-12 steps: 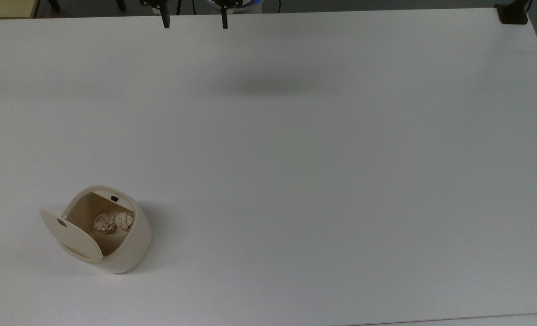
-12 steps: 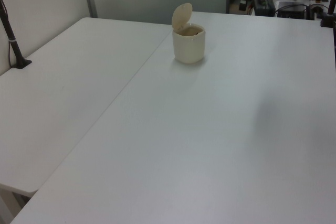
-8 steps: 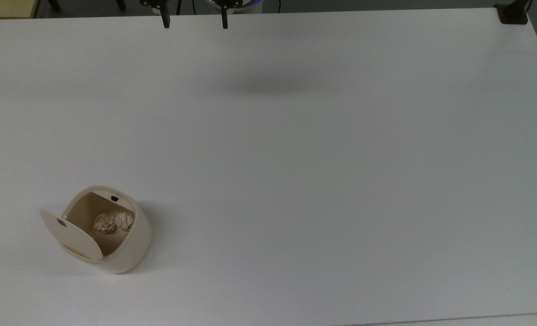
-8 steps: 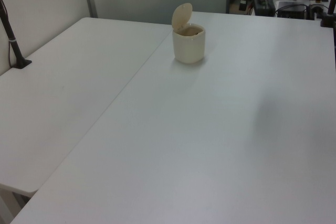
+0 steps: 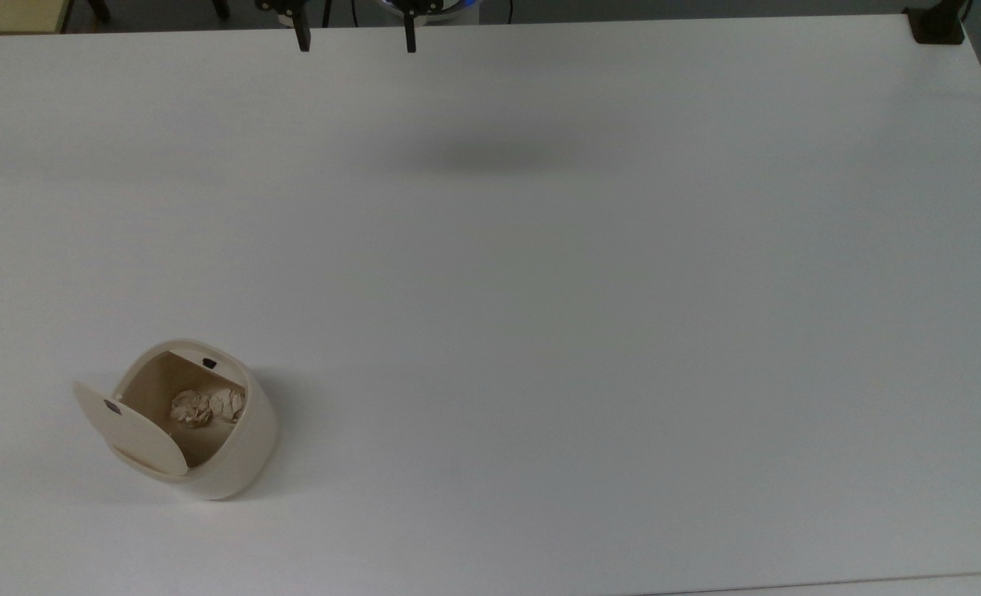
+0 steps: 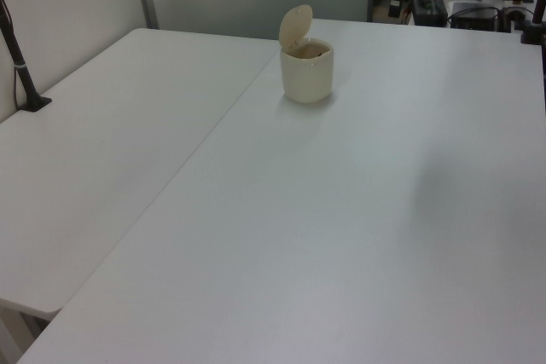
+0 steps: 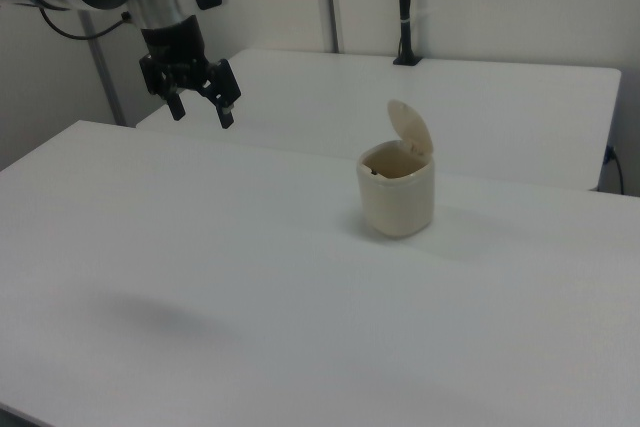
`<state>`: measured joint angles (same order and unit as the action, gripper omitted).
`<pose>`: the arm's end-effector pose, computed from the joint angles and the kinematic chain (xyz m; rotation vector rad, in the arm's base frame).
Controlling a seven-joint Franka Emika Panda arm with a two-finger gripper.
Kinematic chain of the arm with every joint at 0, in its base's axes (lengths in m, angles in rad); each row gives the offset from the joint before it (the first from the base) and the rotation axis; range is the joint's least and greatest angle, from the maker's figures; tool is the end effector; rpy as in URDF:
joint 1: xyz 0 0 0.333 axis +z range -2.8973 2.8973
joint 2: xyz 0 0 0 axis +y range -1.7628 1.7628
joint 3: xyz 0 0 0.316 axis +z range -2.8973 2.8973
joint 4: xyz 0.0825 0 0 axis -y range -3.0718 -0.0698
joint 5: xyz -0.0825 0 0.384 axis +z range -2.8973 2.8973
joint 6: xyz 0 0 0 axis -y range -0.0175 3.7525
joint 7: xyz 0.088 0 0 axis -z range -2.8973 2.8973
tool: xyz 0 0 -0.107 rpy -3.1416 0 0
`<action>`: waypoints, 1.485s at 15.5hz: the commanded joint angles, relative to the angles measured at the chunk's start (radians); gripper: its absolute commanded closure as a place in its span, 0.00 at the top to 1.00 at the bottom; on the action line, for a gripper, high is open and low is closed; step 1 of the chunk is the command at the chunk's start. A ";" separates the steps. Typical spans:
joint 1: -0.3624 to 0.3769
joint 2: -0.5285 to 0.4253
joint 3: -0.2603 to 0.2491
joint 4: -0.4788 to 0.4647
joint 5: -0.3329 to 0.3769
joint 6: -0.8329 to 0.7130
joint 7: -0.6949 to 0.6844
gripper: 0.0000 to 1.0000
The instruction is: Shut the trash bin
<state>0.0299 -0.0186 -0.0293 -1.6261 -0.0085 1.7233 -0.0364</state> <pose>0.5632 -0.0006 0.6227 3.1258 0.0590 0.1810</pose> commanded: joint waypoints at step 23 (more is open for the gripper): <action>-0.050 0.271 -0.072 0.175 -0.045 0.630 0.504 0.65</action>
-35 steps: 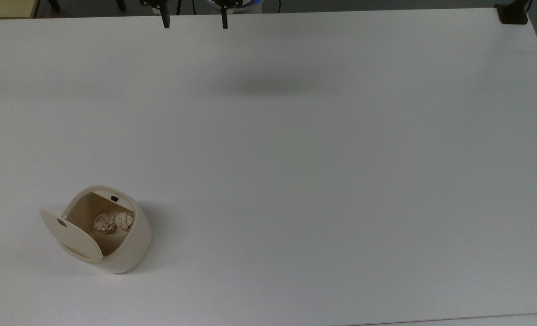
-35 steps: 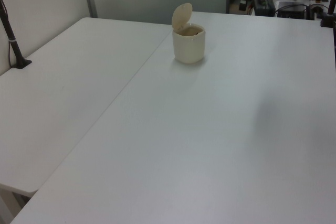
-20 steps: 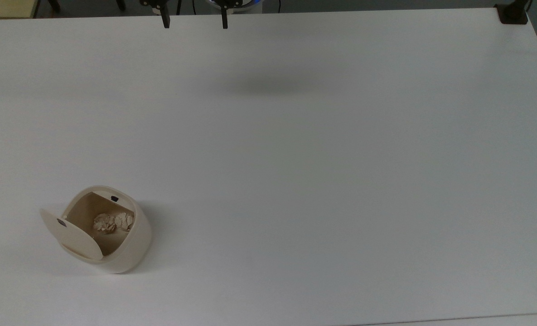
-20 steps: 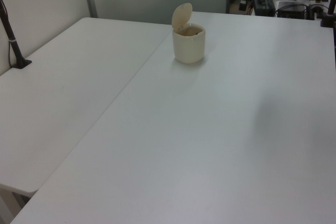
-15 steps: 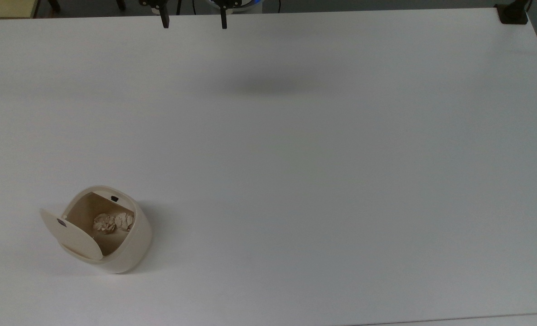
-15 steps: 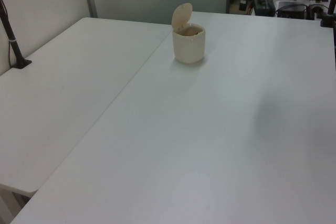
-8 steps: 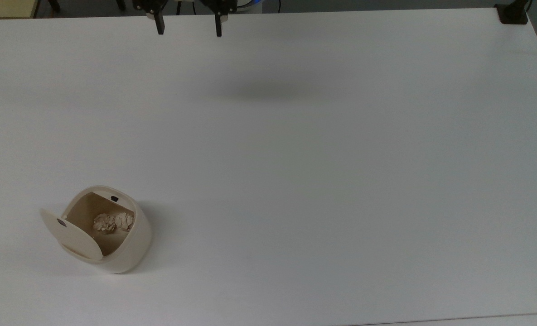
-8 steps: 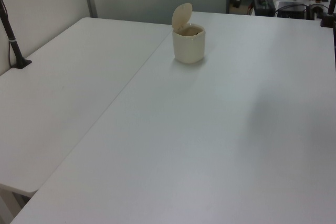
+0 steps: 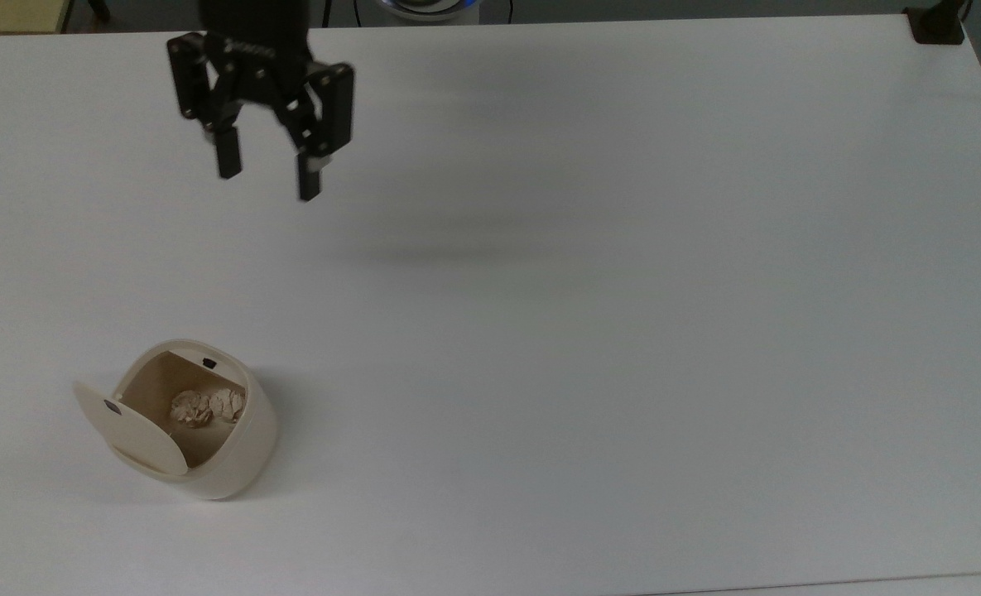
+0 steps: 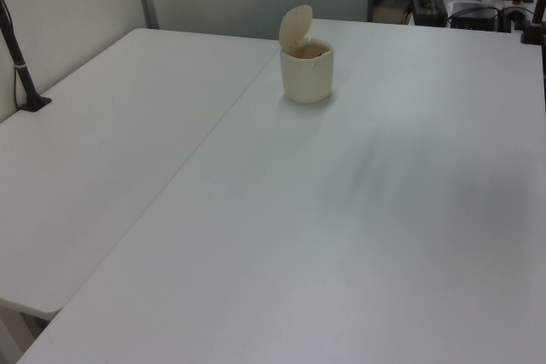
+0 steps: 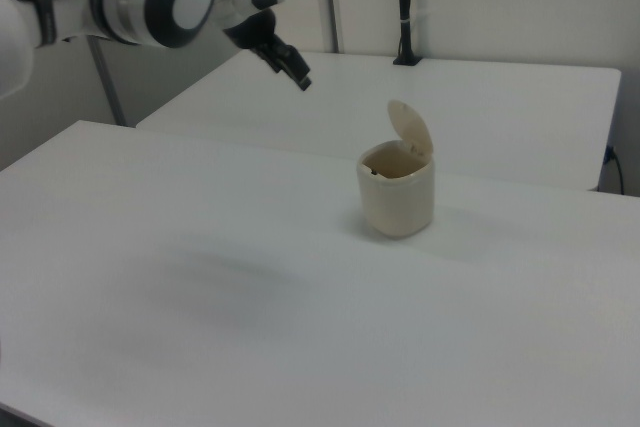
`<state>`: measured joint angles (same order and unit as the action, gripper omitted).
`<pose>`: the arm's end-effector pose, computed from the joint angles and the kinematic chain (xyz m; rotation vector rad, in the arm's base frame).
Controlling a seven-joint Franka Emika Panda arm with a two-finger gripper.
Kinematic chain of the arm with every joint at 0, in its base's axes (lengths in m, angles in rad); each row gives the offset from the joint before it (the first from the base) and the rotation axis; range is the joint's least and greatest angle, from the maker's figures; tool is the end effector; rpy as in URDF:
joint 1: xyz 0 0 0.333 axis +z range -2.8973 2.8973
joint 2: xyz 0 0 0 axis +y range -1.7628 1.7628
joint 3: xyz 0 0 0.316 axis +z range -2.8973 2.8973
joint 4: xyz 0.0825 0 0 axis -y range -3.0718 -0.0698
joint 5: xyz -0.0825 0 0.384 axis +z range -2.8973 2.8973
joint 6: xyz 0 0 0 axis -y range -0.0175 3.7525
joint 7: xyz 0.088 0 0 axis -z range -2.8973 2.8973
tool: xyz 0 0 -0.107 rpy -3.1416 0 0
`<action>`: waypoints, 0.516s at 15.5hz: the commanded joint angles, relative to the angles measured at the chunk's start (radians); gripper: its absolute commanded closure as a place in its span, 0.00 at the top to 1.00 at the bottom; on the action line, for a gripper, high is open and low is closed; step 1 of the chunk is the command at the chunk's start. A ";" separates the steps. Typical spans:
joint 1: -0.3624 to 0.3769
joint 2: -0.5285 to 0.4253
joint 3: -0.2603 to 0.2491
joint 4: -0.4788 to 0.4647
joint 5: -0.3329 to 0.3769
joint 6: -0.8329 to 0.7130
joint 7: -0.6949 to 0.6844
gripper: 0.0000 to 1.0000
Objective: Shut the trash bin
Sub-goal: 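Move the gripper toward the open lid of the cream trash bin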
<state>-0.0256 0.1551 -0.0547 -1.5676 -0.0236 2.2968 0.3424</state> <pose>0.6524 -0.0502 0.6140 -2.9083 0.6033 -0.8756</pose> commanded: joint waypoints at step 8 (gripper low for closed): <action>0.012 0.227 -0.149 0.164 -0.039 0.311 0.299 0.09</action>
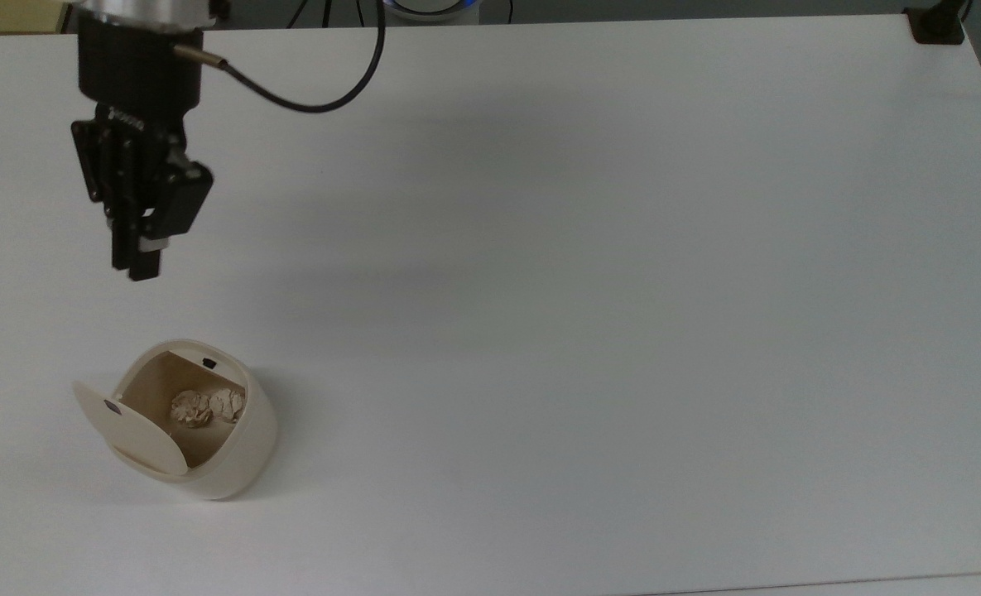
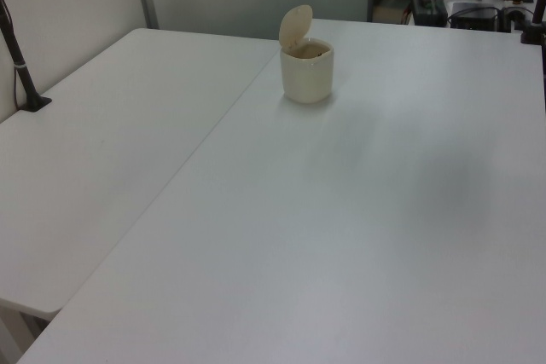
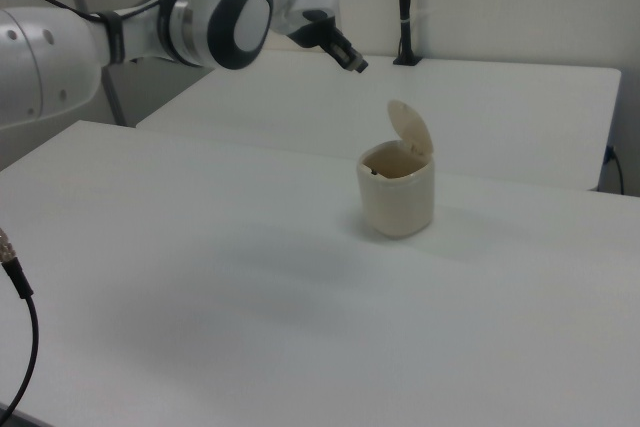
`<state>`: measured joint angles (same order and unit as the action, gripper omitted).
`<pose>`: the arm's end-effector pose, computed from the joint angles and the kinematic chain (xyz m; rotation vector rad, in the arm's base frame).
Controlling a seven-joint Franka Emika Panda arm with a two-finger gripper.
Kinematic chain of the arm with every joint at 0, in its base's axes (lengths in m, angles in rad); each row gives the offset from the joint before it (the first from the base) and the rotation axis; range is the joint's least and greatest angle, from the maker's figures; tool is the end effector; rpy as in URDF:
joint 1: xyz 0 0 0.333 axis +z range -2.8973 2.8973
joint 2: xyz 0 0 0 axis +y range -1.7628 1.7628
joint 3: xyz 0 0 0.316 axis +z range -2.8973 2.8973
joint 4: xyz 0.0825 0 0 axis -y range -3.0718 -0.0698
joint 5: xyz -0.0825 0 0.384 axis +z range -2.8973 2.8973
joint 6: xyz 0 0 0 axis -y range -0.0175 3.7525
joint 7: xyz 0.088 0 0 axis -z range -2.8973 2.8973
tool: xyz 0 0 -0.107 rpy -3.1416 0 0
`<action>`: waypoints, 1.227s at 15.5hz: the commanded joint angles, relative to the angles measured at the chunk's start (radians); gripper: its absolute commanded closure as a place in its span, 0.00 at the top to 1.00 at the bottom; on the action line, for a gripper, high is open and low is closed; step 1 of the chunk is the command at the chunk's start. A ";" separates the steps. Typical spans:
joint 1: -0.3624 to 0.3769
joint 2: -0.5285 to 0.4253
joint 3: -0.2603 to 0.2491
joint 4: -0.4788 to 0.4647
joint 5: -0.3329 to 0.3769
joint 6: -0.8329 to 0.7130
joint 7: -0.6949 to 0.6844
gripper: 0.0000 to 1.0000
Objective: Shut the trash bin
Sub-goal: 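Move the gripper toward the open lid of the cream trash bin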
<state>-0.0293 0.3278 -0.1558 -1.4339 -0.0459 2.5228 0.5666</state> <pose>0.7004 -0.1113 0.5992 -2.6855 0.9753 -1.1521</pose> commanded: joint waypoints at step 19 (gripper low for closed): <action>0.063 0.320 -0.180 0.132 -0.017 0.350 0.297 0.00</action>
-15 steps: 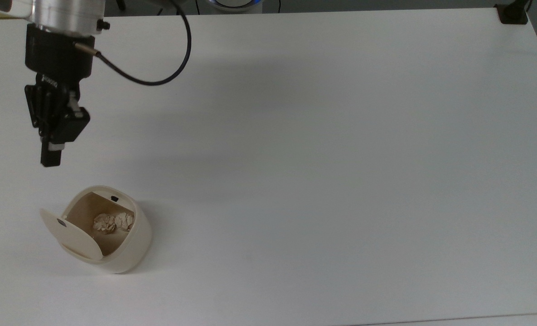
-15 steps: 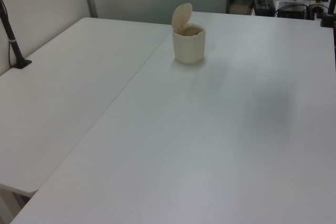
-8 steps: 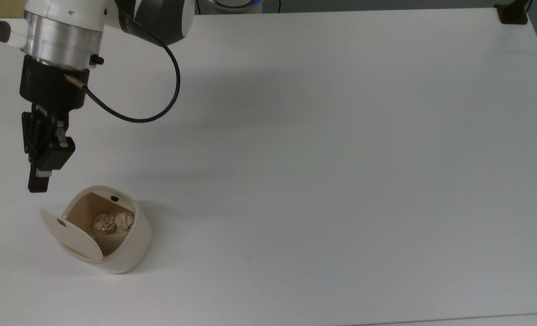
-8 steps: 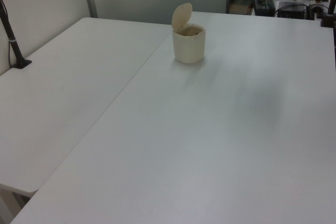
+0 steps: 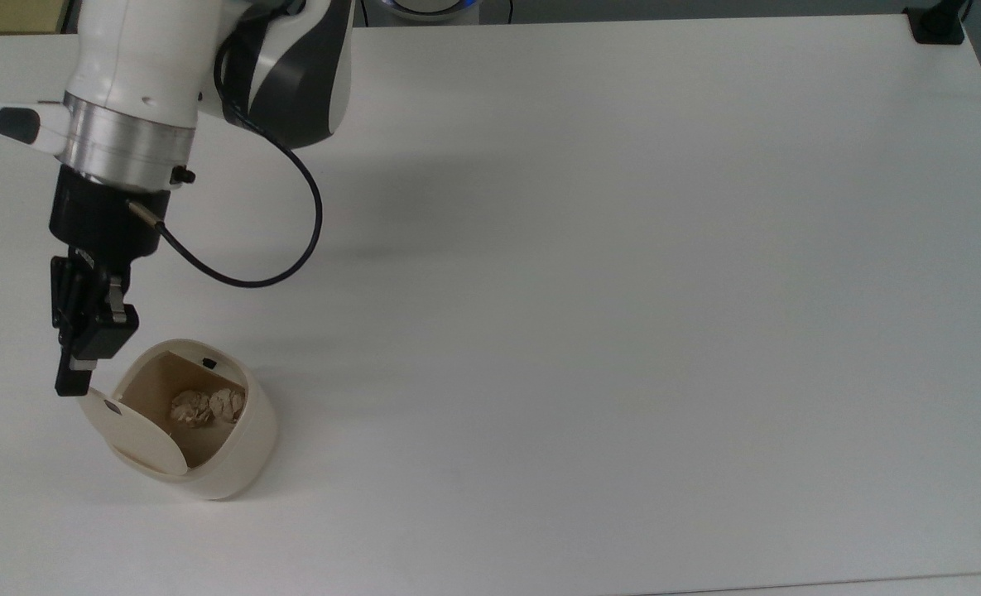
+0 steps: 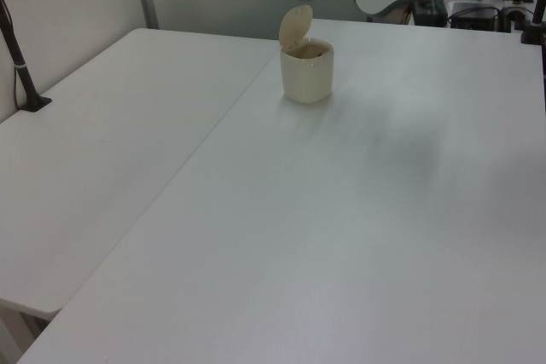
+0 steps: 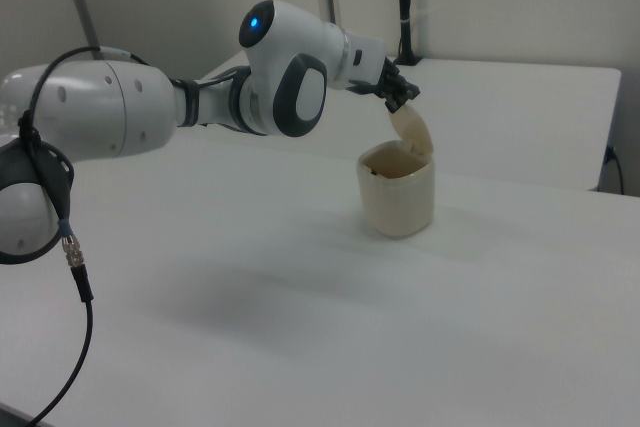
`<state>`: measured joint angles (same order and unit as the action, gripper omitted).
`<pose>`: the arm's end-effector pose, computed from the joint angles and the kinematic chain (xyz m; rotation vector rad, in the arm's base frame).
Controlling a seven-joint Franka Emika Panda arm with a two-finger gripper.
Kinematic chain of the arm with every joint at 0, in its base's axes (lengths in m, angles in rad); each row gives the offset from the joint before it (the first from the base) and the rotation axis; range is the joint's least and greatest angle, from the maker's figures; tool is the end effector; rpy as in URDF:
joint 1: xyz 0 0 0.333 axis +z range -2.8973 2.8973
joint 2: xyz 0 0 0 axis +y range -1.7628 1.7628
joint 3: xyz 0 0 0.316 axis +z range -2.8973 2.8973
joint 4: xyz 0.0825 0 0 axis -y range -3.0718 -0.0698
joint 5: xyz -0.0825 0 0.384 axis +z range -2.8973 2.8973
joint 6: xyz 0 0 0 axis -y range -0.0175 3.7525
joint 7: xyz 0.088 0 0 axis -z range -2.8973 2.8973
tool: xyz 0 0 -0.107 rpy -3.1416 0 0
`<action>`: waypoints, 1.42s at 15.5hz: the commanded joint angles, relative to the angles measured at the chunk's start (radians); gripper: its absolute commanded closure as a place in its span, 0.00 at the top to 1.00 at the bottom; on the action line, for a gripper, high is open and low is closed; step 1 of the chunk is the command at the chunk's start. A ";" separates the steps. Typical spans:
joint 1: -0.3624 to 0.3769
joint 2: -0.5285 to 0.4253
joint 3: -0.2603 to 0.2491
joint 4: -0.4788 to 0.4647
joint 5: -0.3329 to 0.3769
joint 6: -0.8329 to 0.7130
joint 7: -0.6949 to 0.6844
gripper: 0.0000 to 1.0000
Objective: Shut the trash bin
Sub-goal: 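Push the open lid down over the bin opening with the gripper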
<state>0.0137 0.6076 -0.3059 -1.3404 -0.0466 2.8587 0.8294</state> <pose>0.7559 -0.1526 0.4986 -2.4277 1.2392 -1.3908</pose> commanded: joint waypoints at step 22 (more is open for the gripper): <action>0.015 -0.019 0.033 -0.101 -0.024 0.001 -0.292 0.00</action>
<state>0.0192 0.6438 -0.3015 -1.3459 -0.0621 2.8587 0.6367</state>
